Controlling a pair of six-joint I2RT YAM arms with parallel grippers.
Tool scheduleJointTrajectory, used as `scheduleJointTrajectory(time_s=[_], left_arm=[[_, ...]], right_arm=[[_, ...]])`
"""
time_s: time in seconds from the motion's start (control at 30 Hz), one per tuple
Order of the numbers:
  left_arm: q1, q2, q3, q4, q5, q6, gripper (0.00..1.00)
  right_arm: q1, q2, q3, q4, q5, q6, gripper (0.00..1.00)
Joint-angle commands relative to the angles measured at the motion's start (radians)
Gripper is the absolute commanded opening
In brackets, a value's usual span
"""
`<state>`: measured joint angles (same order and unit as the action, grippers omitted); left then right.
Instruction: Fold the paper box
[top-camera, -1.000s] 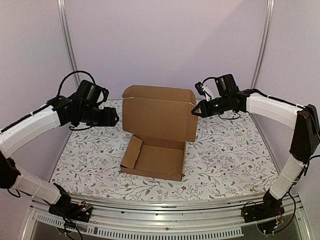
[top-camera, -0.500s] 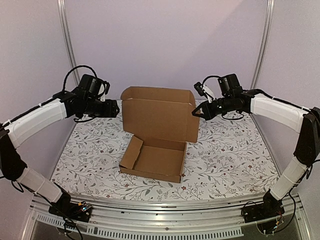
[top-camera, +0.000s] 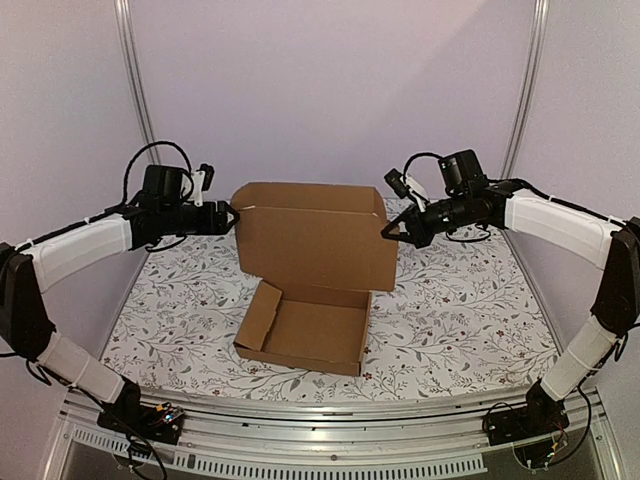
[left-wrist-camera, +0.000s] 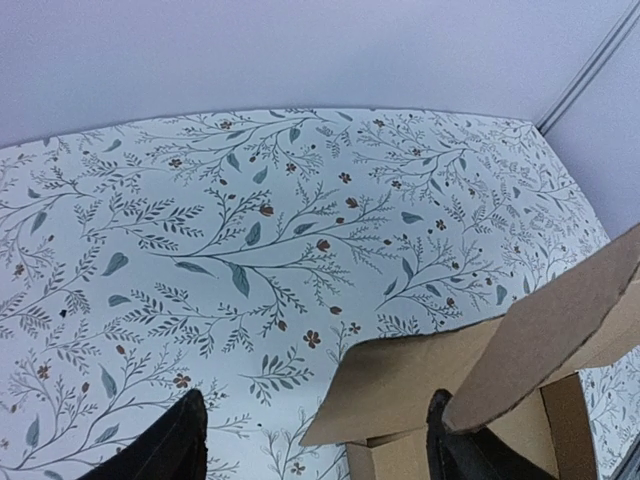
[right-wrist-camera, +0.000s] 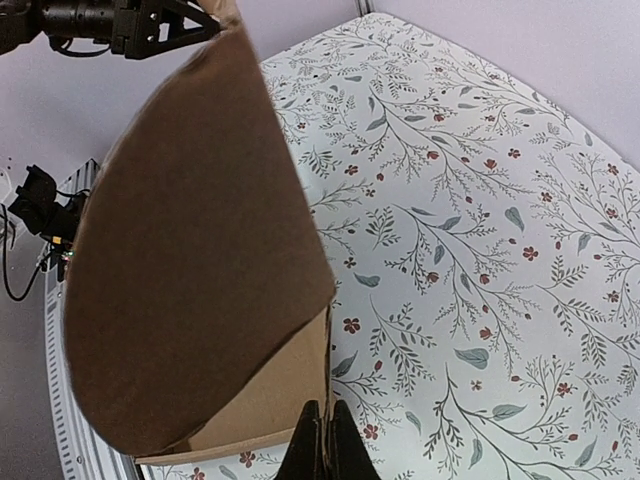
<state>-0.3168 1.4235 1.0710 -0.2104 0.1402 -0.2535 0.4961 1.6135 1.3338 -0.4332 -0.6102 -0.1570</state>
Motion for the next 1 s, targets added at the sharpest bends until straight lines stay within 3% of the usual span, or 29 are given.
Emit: scheduleJointTrajectory(time_s=[0.0, 0.3, 0.53, 0.97], left_arm=[[0.035, 0.044, -0.049, 0.151, 0.169, 0.03, 0.73], [0.048, 0.09, -0.08, 0.286, 0.322, 0.021, 0.66], [0.047, 0.086, -0.097, 0.318, 0.384, 0.009, 0.42], [-0.001, 0.057, -0.147, 0.33, 0.339, 0.0, 0.22]], right_arm=[[-0.005, -0.018, -0.009, -0.039, -0.048, -0.034, 0.0], [-0.005, -0.018, -0.006, -0.061, -0.073, -0.044, 0.0], [-0.005, -0.012, 0.004, -0.06, -0.046, -0.032, 0.0], [-0.005, -0.028, -0.016, 0.01, 0.005, 0.035, 0.0]])
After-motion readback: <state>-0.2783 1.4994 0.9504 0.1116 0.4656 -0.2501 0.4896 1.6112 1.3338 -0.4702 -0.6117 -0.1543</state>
